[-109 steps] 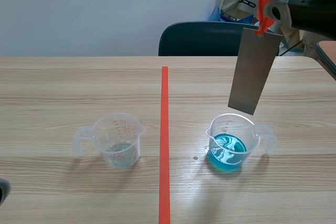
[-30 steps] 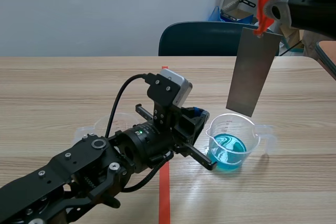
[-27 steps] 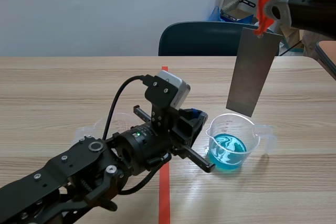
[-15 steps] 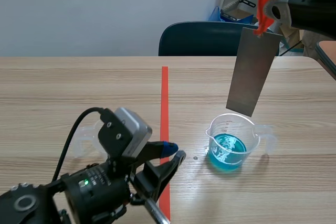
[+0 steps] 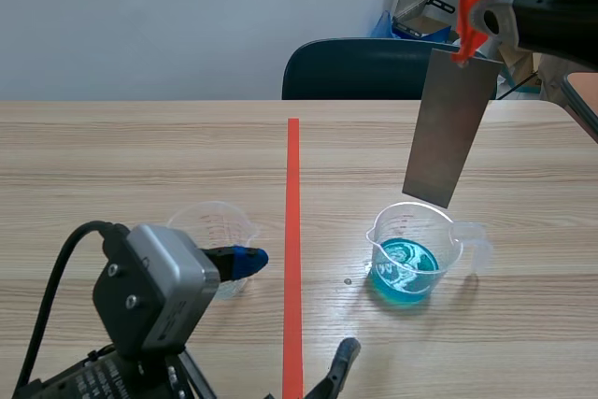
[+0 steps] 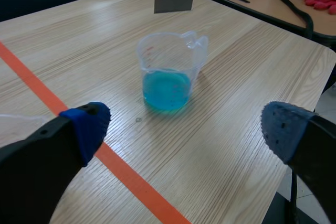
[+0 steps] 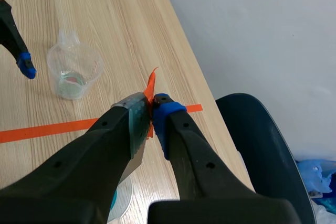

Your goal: Do the redox reaction experiment

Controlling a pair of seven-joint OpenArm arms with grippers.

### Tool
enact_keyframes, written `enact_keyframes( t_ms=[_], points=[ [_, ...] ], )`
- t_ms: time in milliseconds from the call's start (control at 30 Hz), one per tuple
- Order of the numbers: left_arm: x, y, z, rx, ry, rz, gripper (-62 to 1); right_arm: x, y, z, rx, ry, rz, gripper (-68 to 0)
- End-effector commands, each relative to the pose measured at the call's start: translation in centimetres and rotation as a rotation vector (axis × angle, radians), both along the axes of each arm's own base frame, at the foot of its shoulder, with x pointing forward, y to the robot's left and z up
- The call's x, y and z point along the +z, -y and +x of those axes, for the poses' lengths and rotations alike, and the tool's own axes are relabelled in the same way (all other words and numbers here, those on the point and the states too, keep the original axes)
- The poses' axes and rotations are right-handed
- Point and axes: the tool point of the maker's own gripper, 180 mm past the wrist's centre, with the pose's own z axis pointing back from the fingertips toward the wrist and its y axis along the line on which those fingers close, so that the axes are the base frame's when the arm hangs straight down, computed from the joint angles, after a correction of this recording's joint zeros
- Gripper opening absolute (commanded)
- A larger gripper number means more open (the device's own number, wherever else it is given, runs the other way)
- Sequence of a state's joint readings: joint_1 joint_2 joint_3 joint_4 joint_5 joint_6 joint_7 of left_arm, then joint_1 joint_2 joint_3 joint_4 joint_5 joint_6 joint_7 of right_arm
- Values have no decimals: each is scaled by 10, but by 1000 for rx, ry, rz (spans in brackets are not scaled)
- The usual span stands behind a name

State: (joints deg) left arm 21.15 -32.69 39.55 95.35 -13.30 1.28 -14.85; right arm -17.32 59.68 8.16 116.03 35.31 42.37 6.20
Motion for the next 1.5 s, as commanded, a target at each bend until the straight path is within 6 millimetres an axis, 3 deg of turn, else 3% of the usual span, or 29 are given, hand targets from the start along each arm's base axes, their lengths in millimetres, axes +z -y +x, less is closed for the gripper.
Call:
enact_keyframes(
  t_ms=[0, 333, 1467],
  points=[
    [10, 0, 5, 13, 17, -34, 14, 8, -4, -2, 25, 19, 13, -667],
    [2, -8, 12, 61, 3, 18, 14, 8, -4, -2, 25, 19, 13, -667],
    [5, -7, 12, 59, 17, 3, 14, 8, -4, -2, 25, 19, 13, -667]
  ],
)
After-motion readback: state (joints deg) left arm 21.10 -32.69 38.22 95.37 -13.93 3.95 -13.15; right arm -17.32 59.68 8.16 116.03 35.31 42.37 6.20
